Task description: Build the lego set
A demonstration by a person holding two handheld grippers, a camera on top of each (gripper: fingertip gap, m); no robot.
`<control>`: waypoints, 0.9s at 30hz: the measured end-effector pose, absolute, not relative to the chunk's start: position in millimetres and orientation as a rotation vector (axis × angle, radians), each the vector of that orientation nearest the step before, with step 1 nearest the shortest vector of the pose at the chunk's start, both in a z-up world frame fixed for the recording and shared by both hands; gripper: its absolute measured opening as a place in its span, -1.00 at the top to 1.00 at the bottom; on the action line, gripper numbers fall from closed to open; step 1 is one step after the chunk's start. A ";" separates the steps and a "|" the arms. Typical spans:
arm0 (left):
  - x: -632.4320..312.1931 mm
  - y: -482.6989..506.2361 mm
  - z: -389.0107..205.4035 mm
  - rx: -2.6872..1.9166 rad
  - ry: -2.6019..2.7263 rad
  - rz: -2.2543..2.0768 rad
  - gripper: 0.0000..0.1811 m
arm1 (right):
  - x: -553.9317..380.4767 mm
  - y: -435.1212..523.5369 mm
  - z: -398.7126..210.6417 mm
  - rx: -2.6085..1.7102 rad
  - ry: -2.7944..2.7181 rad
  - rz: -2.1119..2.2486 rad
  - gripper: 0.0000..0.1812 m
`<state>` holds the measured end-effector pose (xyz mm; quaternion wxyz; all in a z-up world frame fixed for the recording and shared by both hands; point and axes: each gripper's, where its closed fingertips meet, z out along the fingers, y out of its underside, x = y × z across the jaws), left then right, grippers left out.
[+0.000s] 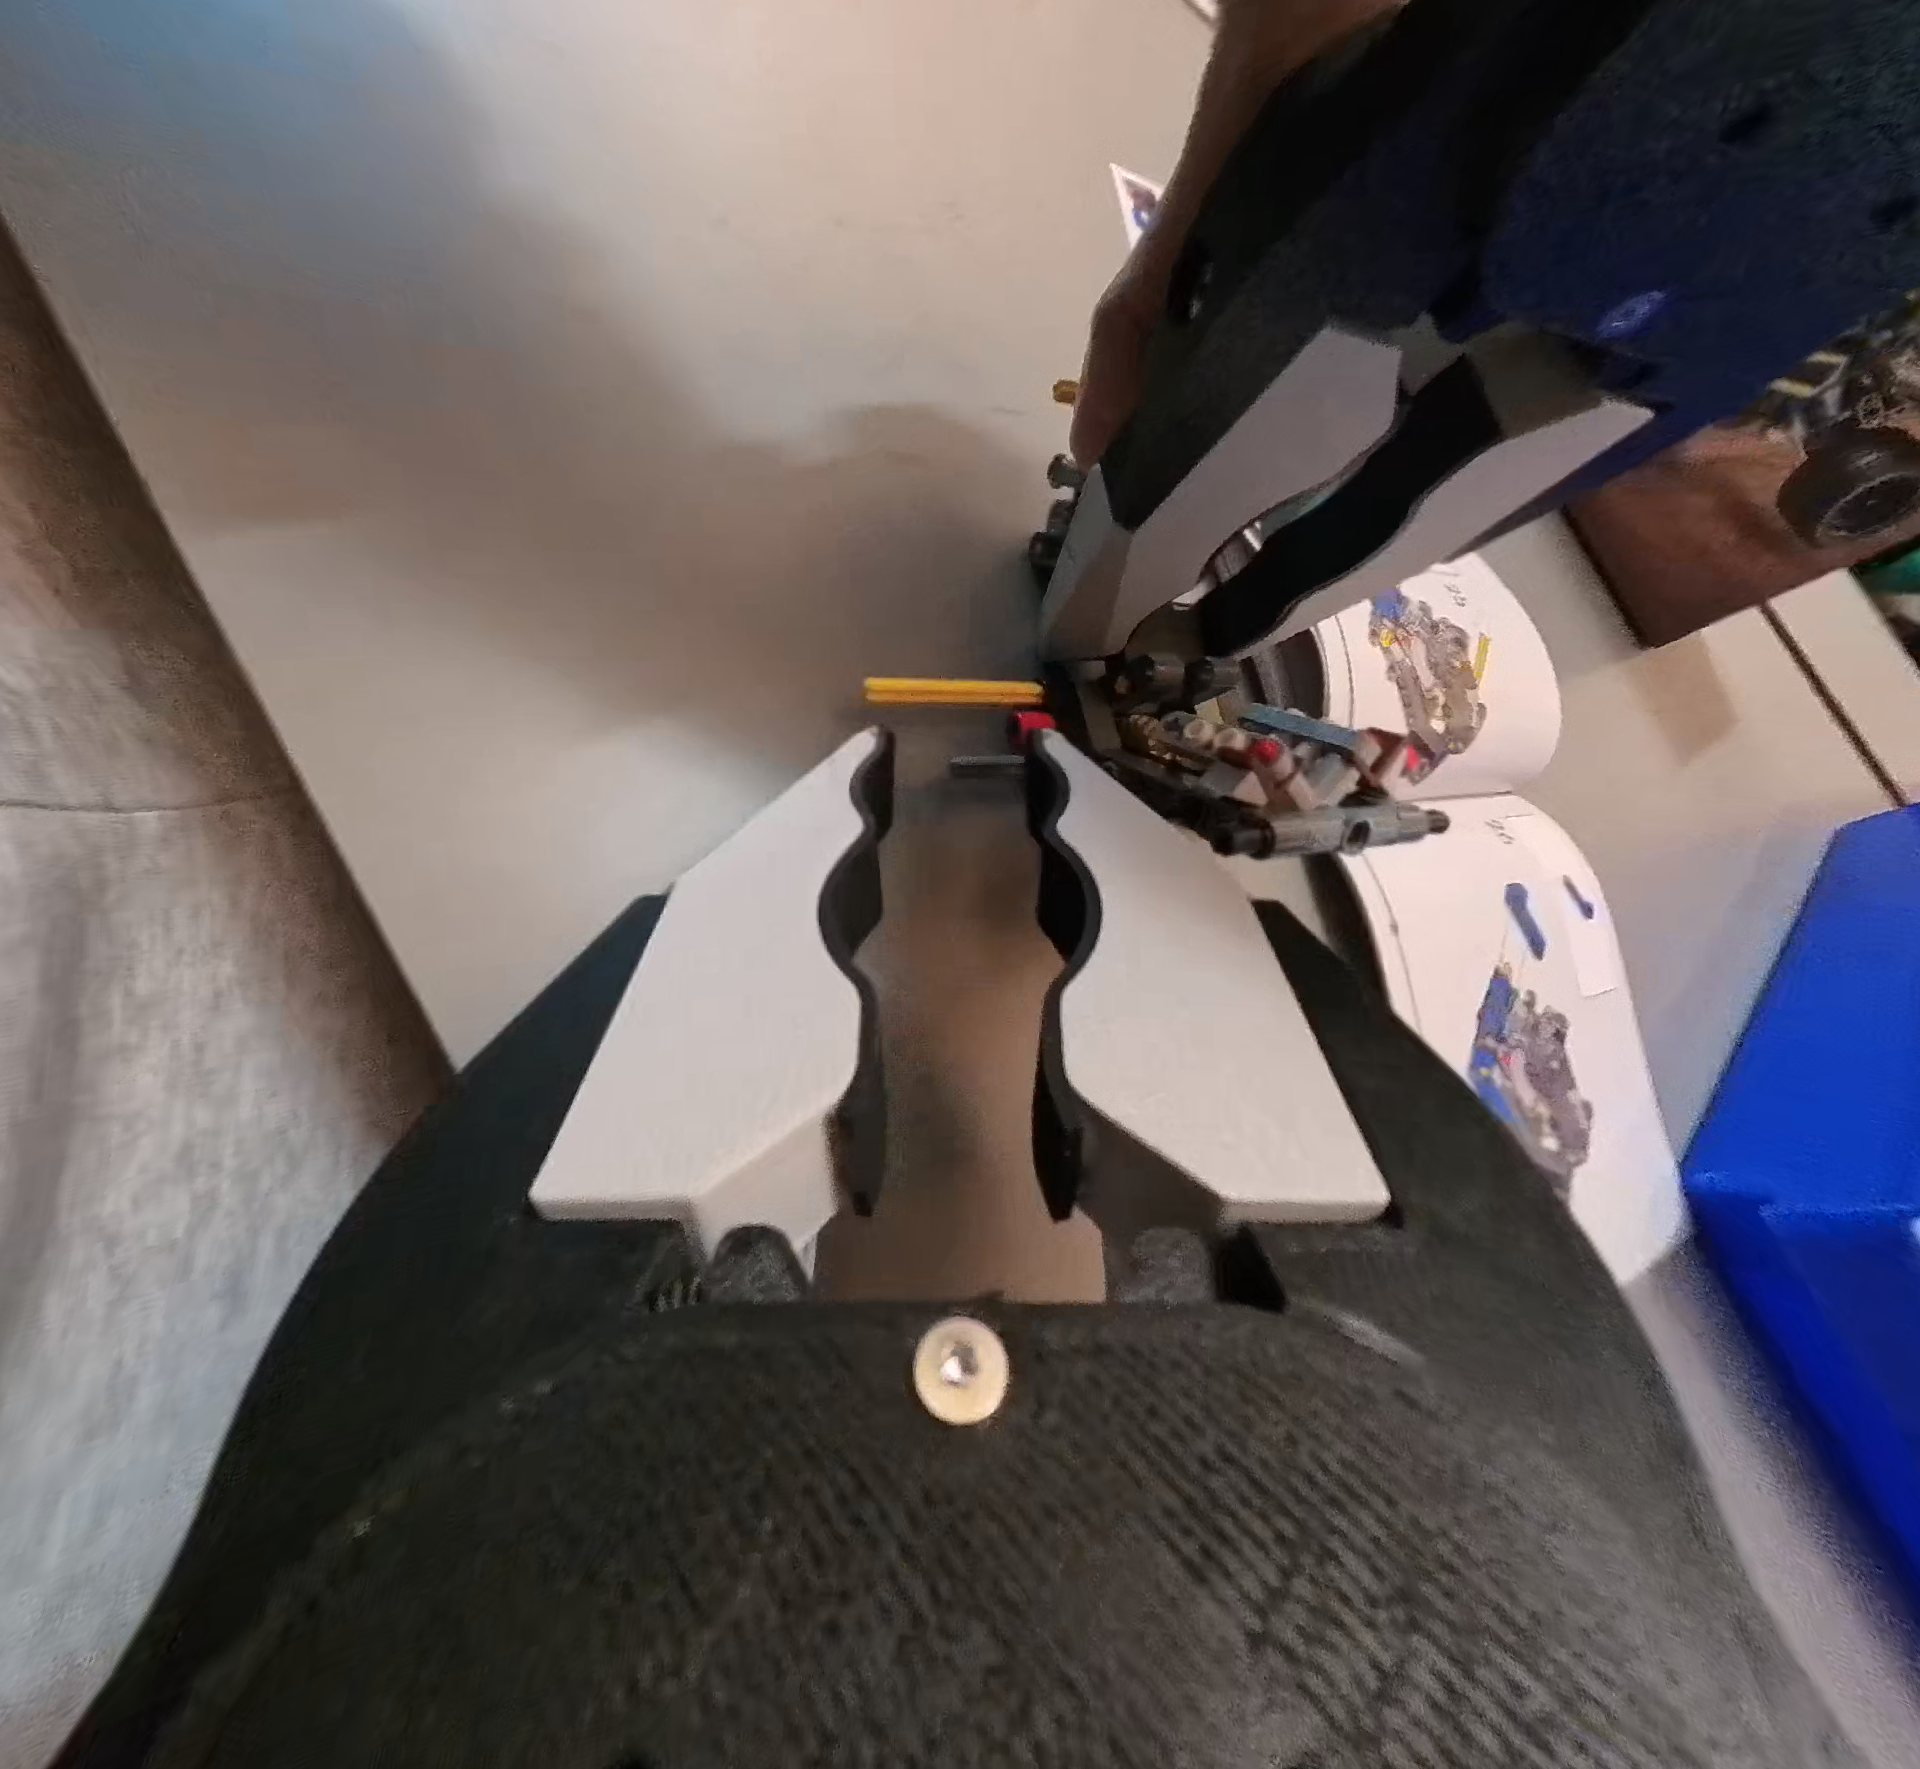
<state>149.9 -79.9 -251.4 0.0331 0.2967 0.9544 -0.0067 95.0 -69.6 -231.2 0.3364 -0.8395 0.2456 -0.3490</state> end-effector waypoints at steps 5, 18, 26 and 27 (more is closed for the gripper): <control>150.0 -79.7 -251.4 0.904 2.931 0.048 0.74 | 93.3 -61.9 -223.9 -2.116 0.709 -0.831 0.65; 149.7 -79.9 -251.9 0.899 2.957 0.110 0.74 | 103.5 -69.2 -232.4 -2.210 0.776 -0.934 0.34; 149.6 -79.5 -251.6 0.809 2.962 0.102 0.75 | 92.5 -69.9 -230.7 -2.151 0.828 -0.880 0.59; 149.6 -79.3 -251.7 0.800 2.963 0.102 0.75 | 93.2 -72.2 -232.6 -2.168 0.826 -0.898 0.65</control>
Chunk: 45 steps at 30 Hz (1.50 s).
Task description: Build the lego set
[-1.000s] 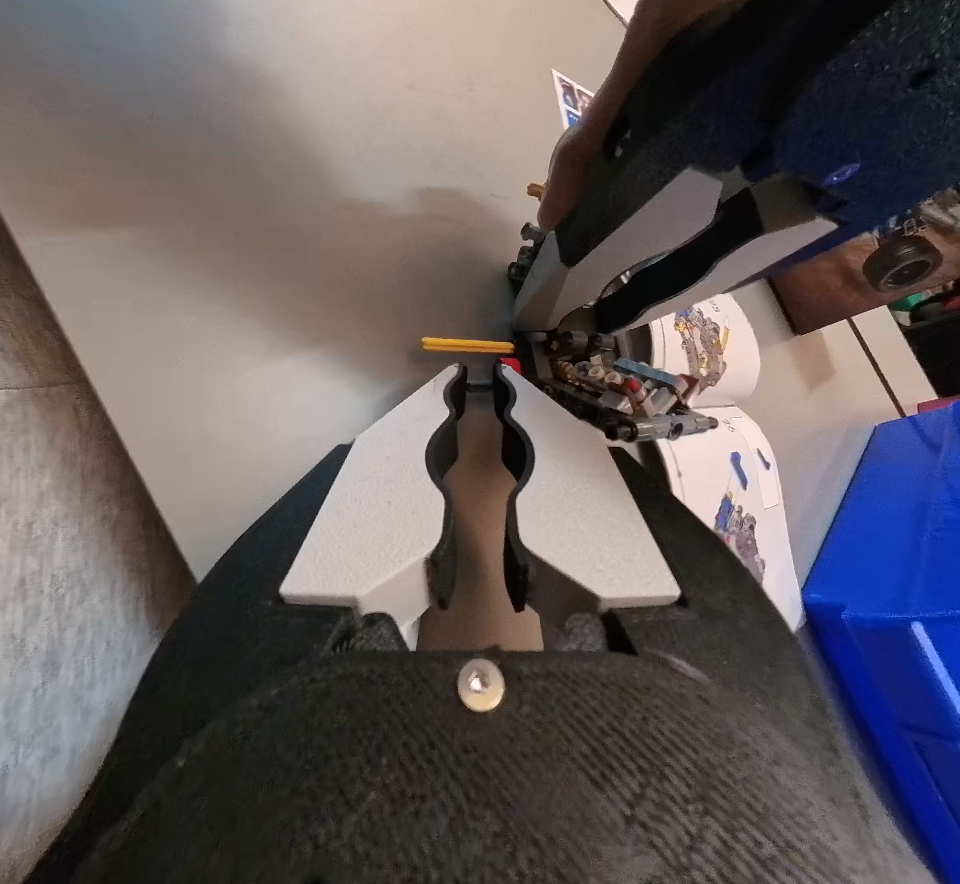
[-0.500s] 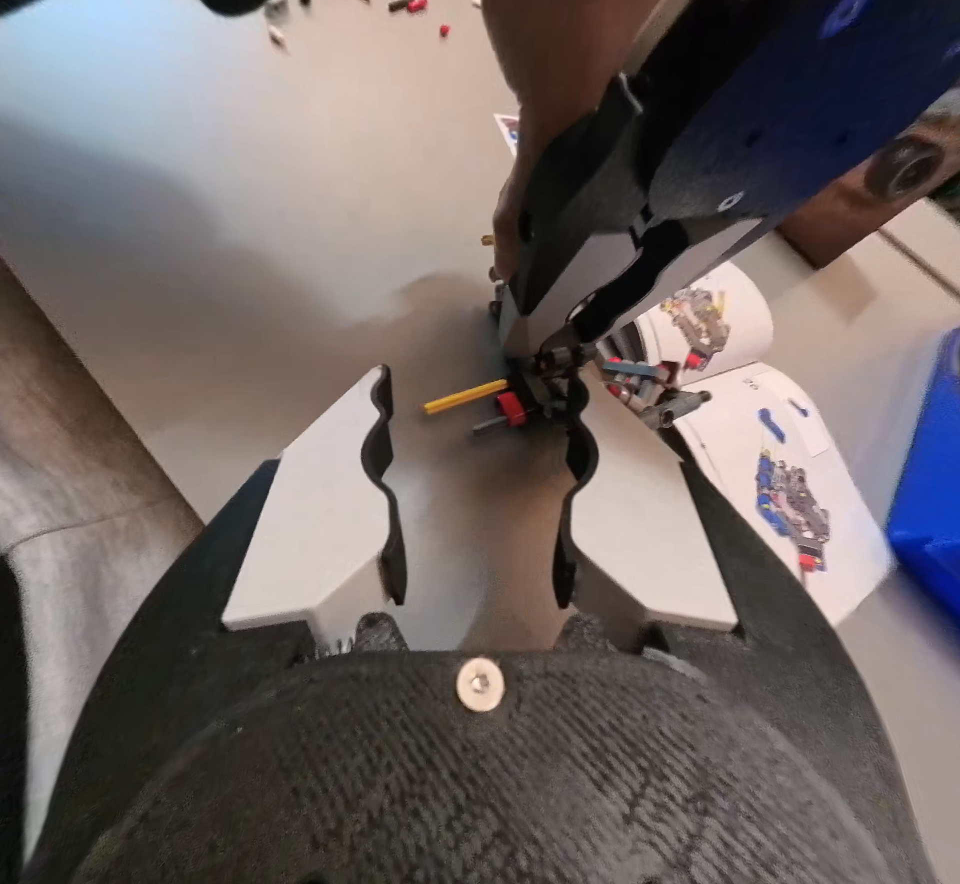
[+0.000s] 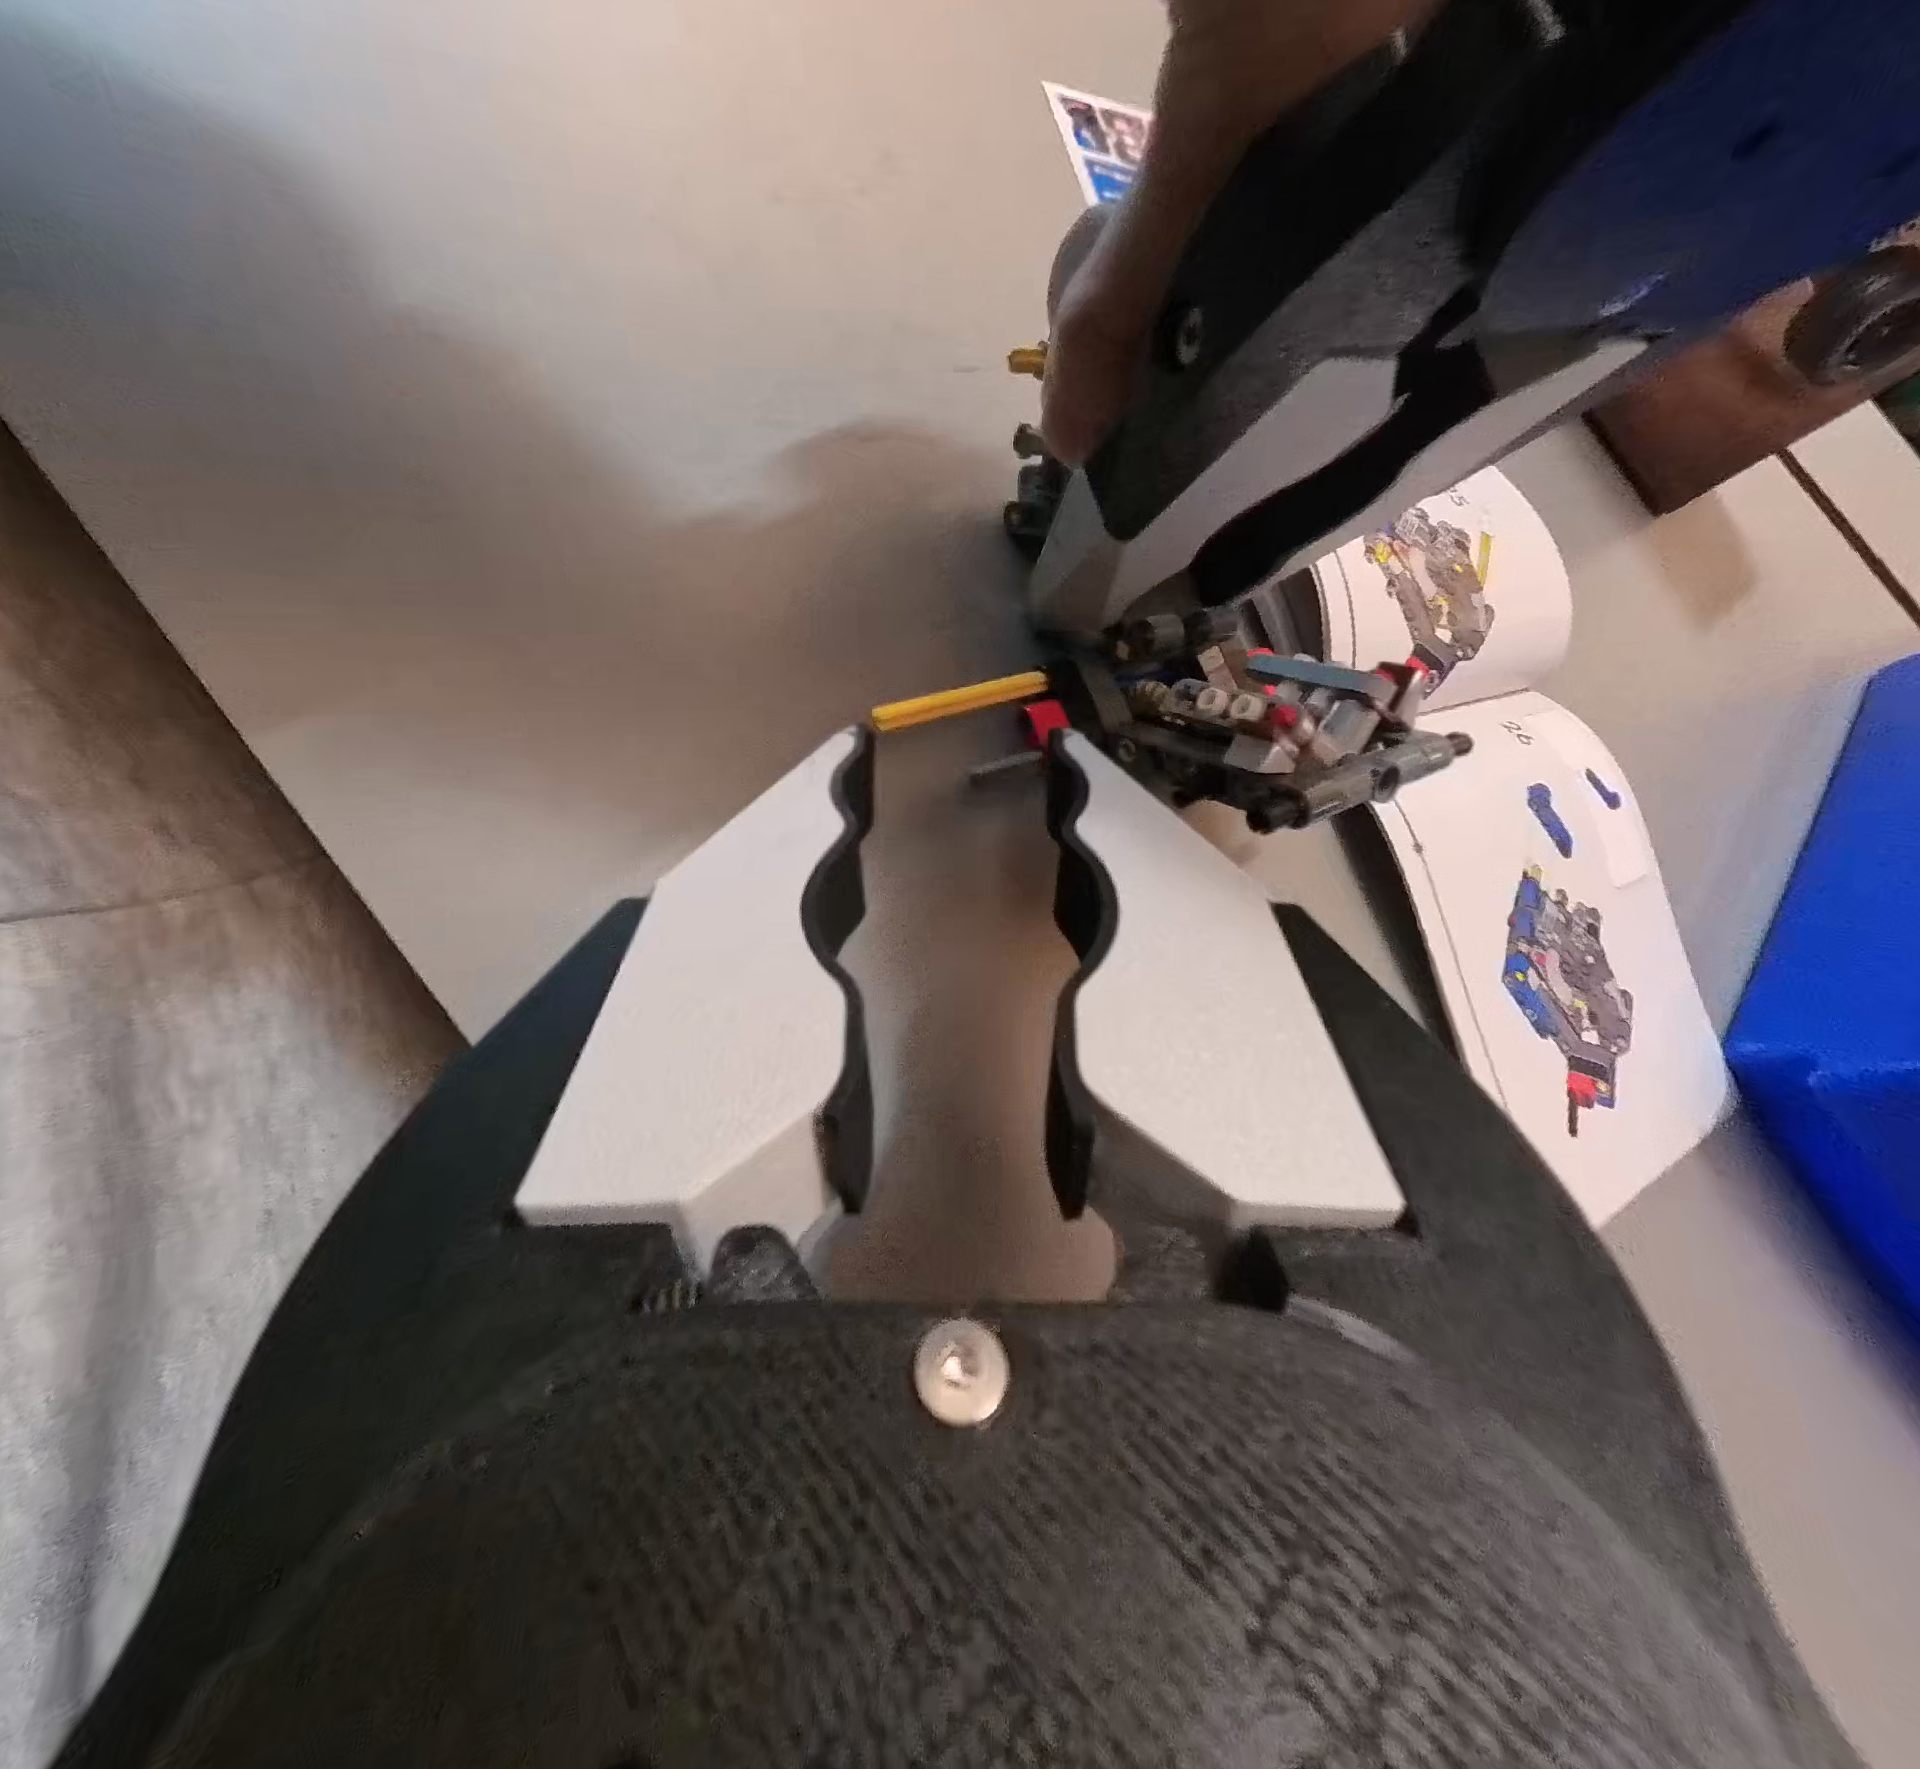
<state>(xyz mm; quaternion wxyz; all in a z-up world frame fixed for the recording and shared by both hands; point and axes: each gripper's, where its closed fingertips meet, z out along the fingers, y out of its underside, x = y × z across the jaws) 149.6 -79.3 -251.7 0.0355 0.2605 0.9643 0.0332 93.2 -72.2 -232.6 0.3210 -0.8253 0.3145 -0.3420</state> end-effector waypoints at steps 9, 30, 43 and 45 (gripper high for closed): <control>149.7 -79.2 -252.0 0.785 2.981 0.105 0.75 | 91.3 -59.3 -236.5 -2.225 0.726 -0.960 0.91; 149.8 -81.0 -251.9 1.029 2.856 0.181 0.74 | 93.4 -55.0 -238.8 -2.171 0.794 -0.890 0.91; 150.4 -83.6 -252.8 1.101 2.881 0.155 0.74 | 95.3 -55.7 -239.3 -2.149 0.834 -0.877 0.92; 150.7 -83.7 -252.8 1.116 2.878 0.166 0.74 | 95.4 -55.9 -239.6 -2.139 0.851 -0.850 0.92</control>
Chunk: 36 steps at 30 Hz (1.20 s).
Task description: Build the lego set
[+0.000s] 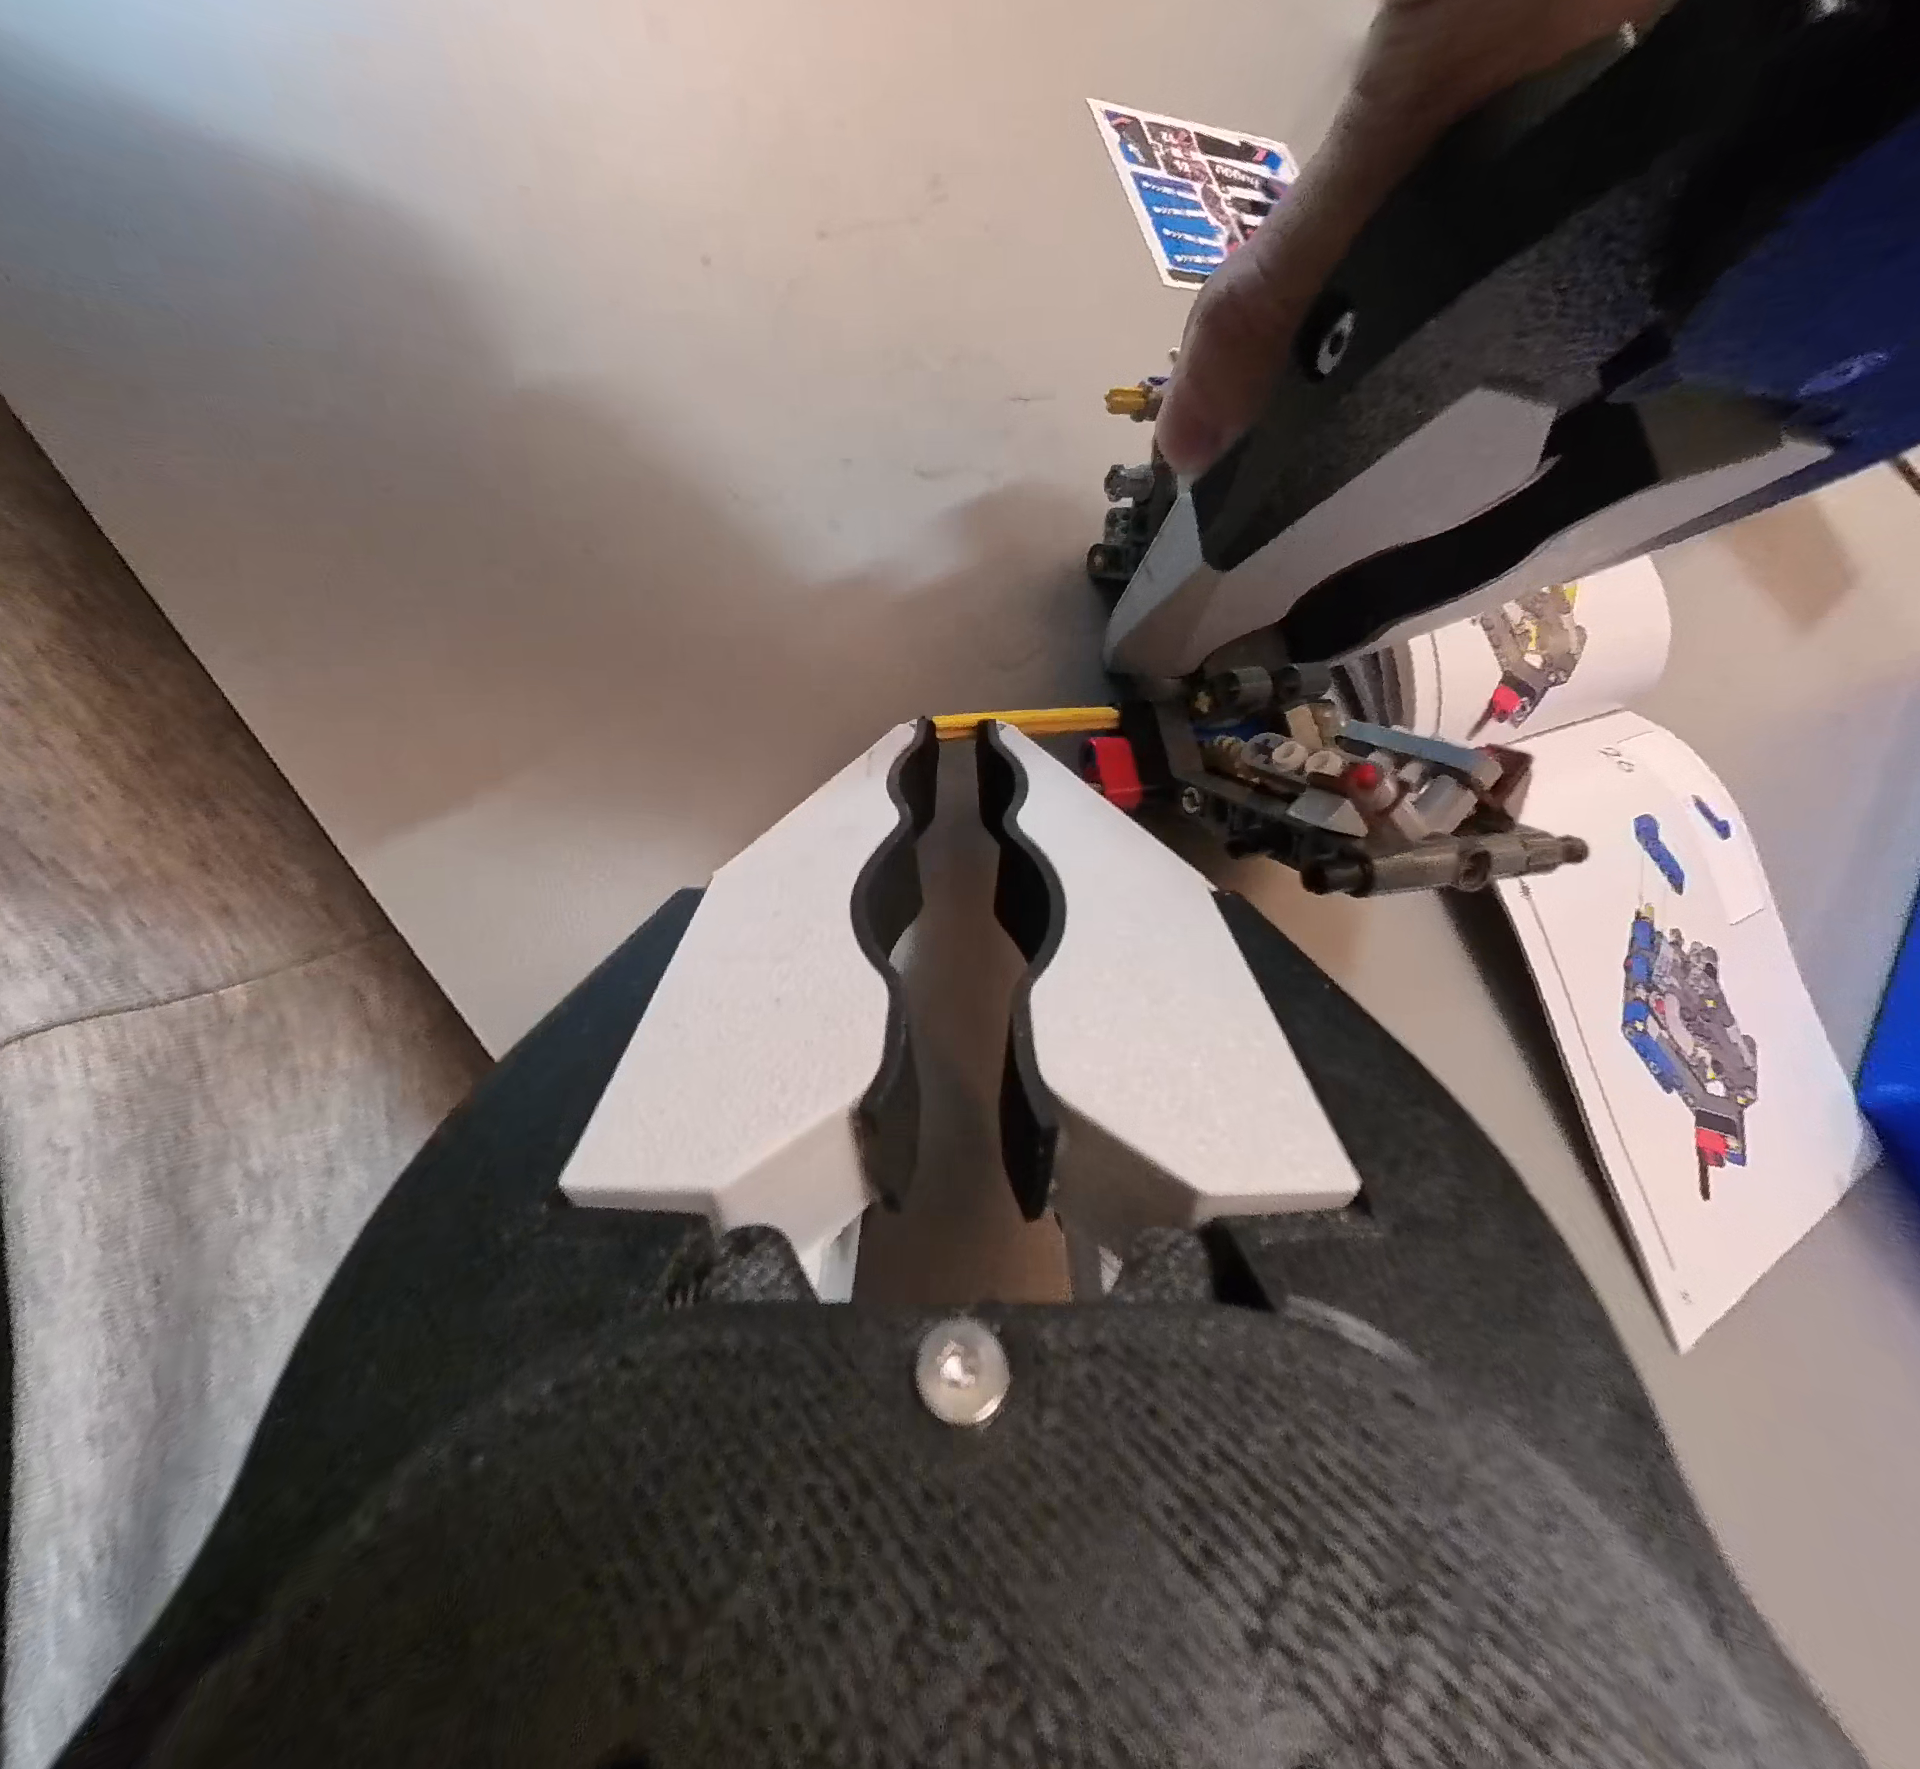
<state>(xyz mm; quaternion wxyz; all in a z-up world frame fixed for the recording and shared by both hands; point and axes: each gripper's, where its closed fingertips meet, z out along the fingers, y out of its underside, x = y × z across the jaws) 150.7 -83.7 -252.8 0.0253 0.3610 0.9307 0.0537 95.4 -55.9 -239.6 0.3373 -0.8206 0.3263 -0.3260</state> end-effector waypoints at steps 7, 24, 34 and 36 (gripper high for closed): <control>151.1 -84.8 -253.0 1.124 2.886 0.142 0.74 | 96.3 -57.0 -239.7 -2.106 0.898 -0.804 0.92; 152.4 -86.4 -252.8 1.136 2.900 0.179 0.74 | 103.0 -52.5 -238.7 -2.174 0.869 -1.034 0.94; 152.5 -87.4 -252.8 1.108 2.920 0.156 0.74 | 98.7 -55.3 -233.7 -2.093 0.887 -1.093 1.00; 152.7 -87.6 -252.8 1.109 2.908 0.169 0.74 | 98.7 -55.2 -234.7 -2.082 0.910 -1.036 1.00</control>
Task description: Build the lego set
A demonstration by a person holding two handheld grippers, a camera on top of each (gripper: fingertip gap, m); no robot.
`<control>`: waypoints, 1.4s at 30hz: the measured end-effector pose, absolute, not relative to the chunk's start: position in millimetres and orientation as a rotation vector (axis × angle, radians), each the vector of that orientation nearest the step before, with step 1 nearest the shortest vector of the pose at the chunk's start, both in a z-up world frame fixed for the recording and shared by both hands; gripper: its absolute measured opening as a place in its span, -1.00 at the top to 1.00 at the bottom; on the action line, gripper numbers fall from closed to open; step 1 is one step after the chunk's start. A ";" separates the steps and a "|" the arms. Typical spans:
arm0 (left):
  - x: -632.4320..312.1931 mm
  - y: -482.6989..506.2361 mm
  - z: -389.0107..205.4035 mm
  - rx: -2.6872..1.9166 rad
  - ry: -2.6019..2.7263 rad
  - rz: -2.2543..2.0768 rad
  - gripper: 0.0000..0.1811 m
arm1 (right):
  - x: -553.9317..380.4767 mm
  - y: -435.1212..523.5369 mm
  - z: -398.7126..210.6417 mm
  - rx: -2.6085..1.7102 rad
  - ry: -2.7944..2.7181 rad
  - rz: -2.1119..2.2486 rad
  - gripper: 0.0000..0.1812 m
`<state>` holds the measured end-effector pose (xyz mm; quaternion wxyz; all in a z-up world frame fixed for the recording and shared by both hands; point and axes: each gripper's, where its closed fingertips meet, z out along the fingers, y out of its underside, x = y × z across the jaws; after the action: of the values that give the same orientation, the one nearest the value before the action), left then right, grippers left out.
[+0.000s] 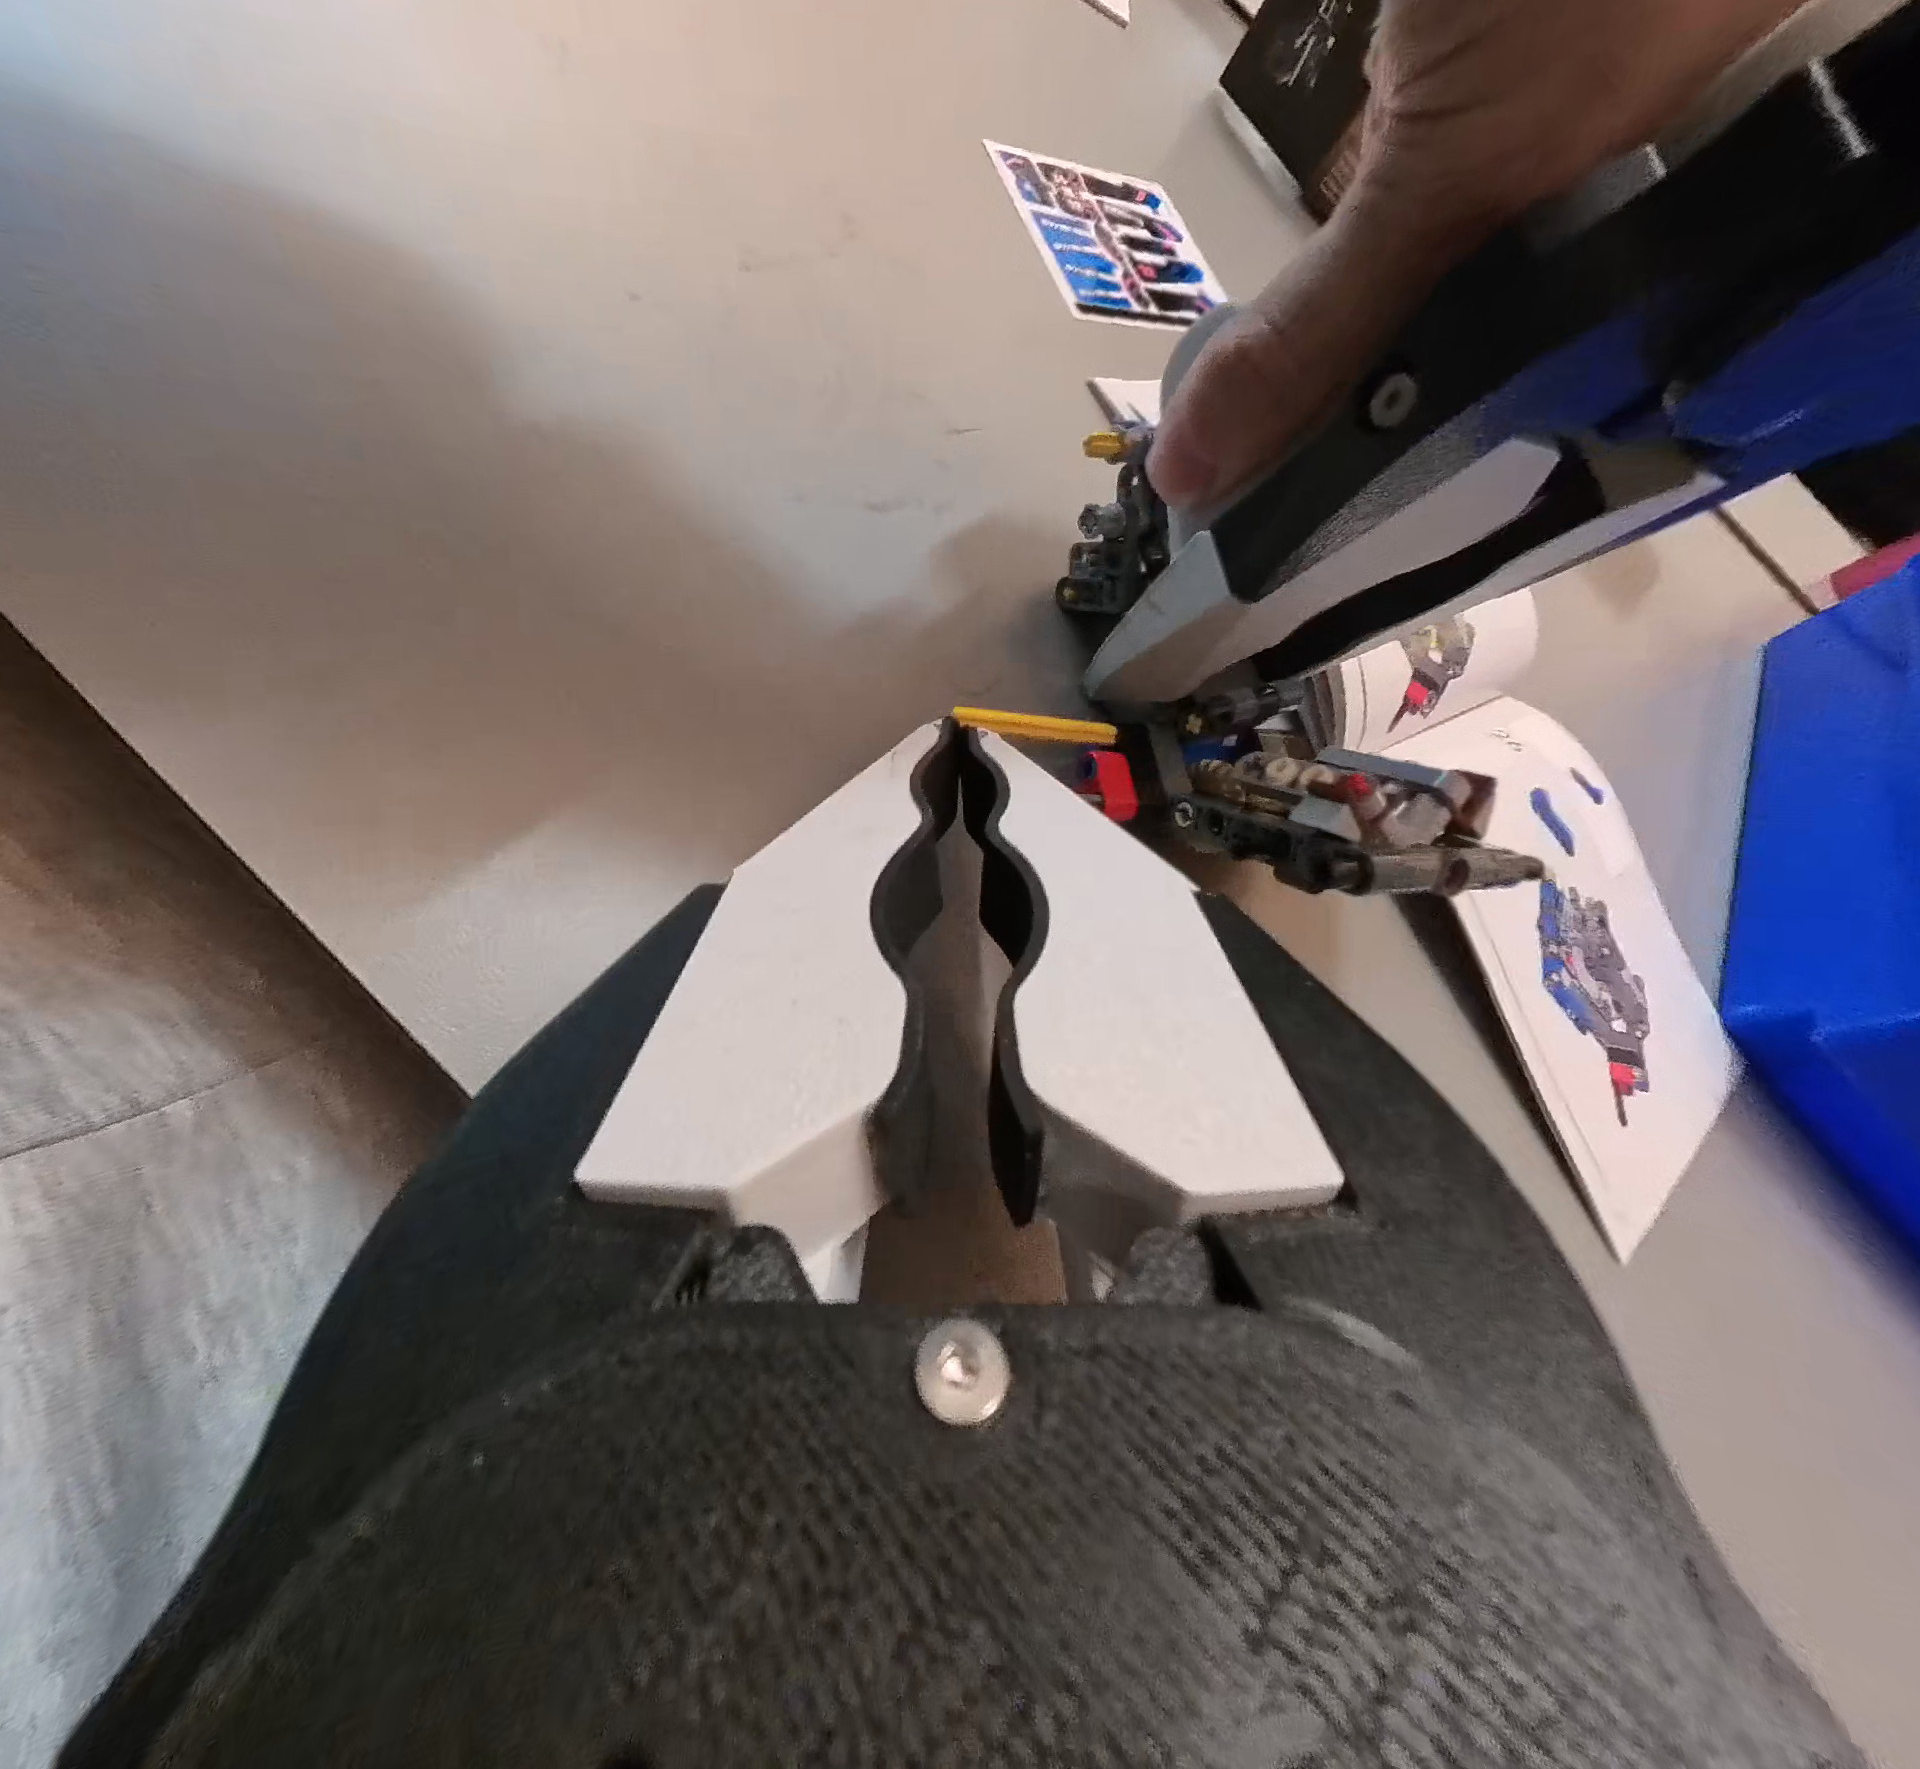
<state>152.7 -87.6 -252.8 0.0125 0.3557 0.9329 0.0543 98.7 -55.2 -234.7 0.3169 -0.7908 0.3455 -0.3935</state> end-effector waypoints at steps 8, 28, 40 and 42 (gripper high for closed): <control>152.9 -89.3 -253.0 1.084 2.904 0.161 0.74 | 99.5 -57.0 -235.5 -2.039 0.975 -0.946 1.00; 153.5 -89.4 -253.0 1.075 2.883 0.231 0.74 | 104.2 -54.2 -231.7 -2.001 0.998 -0.951 0.94; 153.2 -89.6 -253.0 1.060 2.899 0.226 0.74 | 104.8 -48.6 -232.1 -2.020 0.974 -0.955 0.93; 153.3 -89.5 -253.0 1.060 2.897 0.231 0.74 | 105.8 -50.1 -232.3 -2.015 0.993 -0.950 0.92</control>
<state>153.3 -89.5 -253.0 0.0241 0.3424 0.9363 0.0745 105.8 -50.1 -232.3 0.3442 -0.7756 0.3824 -0.3656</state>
